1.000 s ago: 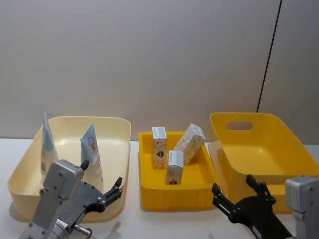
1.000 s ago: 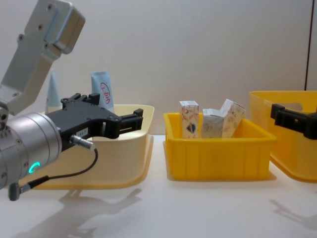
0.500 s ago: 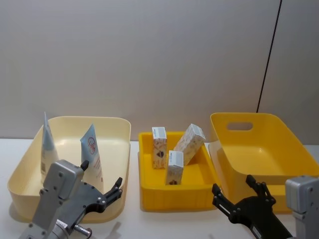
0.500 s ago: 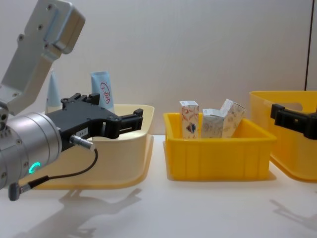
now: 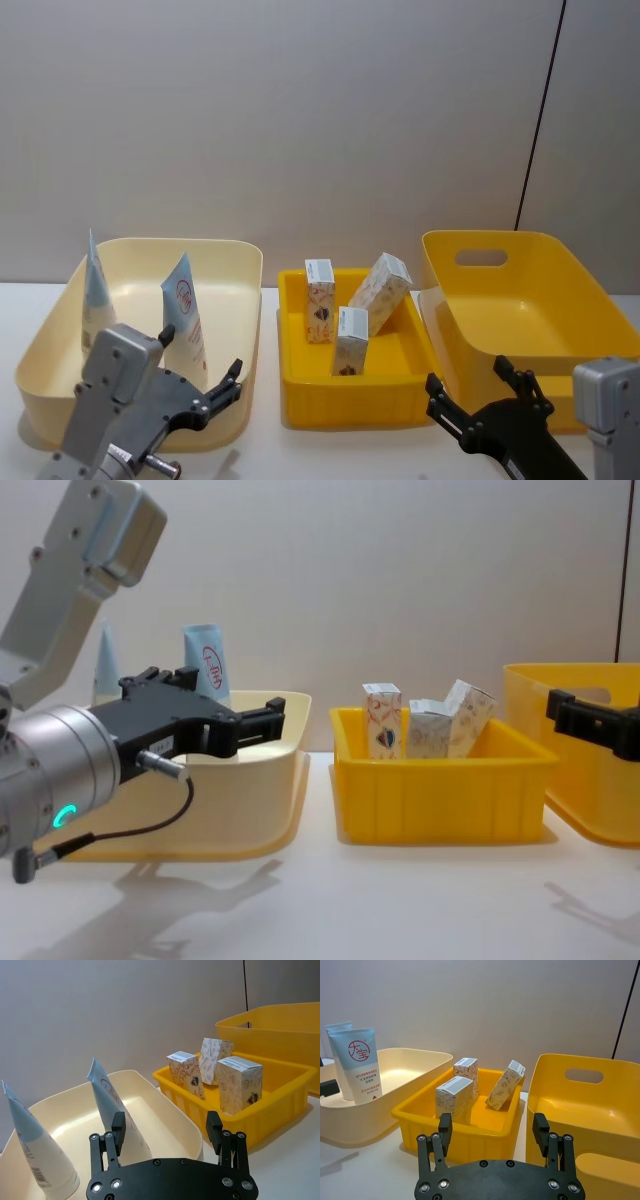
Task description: Bimanual collaborative sorting of washing and personal care products
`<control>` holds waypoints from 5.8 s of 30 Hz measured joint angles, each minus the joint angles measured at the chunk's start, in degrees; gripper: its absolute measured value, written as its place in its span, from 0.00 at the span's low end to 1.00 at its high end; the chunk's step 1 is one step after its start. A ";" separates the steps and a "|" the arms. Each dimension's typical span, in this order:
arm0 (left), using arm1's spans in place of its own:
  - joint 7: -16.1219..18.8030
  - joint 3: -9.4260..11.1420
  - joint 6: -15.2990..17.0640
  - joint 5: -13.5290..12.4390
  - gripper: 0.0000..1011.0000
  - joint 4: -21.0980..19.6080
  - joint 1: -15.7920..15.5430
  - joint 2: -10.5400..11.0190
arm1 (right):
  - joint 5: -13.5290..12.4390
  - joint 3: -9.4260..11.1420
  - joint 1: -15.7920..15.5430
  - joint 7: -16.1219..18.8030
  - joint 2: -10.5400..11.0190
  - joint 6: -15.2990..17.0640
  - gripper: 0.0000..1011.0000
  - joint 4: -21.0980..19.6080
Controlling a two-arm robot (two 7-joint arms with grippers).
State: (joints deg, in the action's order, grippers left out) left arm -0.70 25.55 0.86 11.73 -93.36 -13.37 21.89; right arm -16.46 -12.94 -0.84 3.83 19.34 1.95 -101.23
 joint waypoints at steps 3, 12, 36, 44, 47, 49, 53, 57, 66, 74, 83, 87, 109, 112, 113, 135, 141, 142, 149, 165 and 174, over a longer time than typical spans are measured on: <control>-0.03 -0.44 0.17 0.40 0.99 -0.22 0.22 0.00 | 0.00 0.00 0.00 0.00 0.00 0.00 0.99 0.00; 0.04 -2.58 1.85 2.69 0.99 -1.53 1.08 -0.32 | 0.00 0.00 0.00 0.00 0.00 0.00 0.99 0.00; -1.81 -5.82 9.74 7.72 0.99 0.85 -2.67 -3.07 | 0.00 0.00 0.00 0.00 0.00 0.00 0.99 0.00; -1.84 -6.14 10.99 7.73 0.99 3.67 -4.59 -3.84 | 0.00 0.00 0.00 0.00 0.00 0.00 0.99 0.00; -2.05 -6.16 11.09 7.63 0.99 5.12 -5.50 -4.21 | 0.00 0.00 0.00 0.00 0.00 0.00 0.99 0.00; -2.32 -6.13 11.09 7.50 0.99 6.50 -6.39 -4.60 | 0.00 0.00 0.00 0.00 0.00 0.00 0.99 0.00; -2.73 -6.00 11.01 7.17 0.99 8.92 -7.96 -5.25 | 0.00 0.00 0.00 0.00 0.00 0.00 0.99 0.00; -3.05 -5.82 10.63 6.77 0.99 11.53 -9.64 -5.98 | 0.00 0.00 0.00 0.00 0.00 0.00 0.99 0.00; -3.81 -5.48 9.63 6.08 0.99 16.11 -12.63 -7.48 | 0.00 0.00 0.00 0.00 0.00 0.00 0.99 0.00; -4.14 -5.36 9.20 5.79 0.87 18.04 -13.89 -8.16 | 0.00 0.00 0.00 0.00 0.00 0.00 0.99 0.00; -4.34 -5.28 8.91 5.63 0.61 19.22 -14.67 -8.55 | 0.00 0.00 0.00 0.00 0.00 0.00 0.99 0.00; -4.40 -5.24 8.84 5.58 0.47 19.56 -14.89 -8.68 | 0.00 0.00 0.00 0.00 0.00 0.00 0.99 0.00; -6.70 -6.77 3.65 5.90 0.25 18.76 -14.55 -8.26 | 0.00 0.00 0.00 0.00 0.00 0.00 0.99 0.00; -8.04 -7.21 2.05 6.37 0.25 18.31 -14.56 -7.99 | 0.00 0.00 0.00 0.00 0.00 0.00 0.99 0.00; -8.37 -7.35 1.70 6.50 0.25 18.18 -14.58 -7.91 | 0.00 0.00 0.00 0.00 0.00 0.00 0.99 0.00; -22.51 -8.00 -2.69 14.18 0.25 16.05 -16.33 -7.24 | 0.00 0.00 0.00 0.00 0.00 0.00 0.99 0.00; -27.14 -7.08 -1.82 17.27 0.25 15.94 -16.94 -7.34 | 0.00 0.00 0.00 0.00 0.00 0.00 0.99 0.00; -27.58 -7.00 -1.68 17.57 0.25 15.94 -16.99 -7.34 | 0.00 0.00 0.00 0.00 0.00 0.00 0.99 0.00; -31.83 -5.83 0.03 20.52 0.26 15.76 -17.37 -7.48 | 0.00 0.00 0.00 0.00 0.00 0.00 0.99 0.00; -38.16 -3.48 4.19 25.96 0.25 13.67 -16.44 -7.73 | -0.51 0.12 -0.08 0.81 0.03 0.19 0.99 -0.37; -39.32 -2.99 5.04 27.05 0.25 13.17 -16.16 -7.76 | -3.69 1.00 -0.58 4.40 1.04 1.81 0.99 -2.79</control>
State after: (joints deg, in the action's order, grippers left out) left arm -40.02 22.56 5.90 38.78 -80.20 -29.52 14.13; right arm -20.15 -11.94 -1.41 8.23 20.38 3.76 -104.01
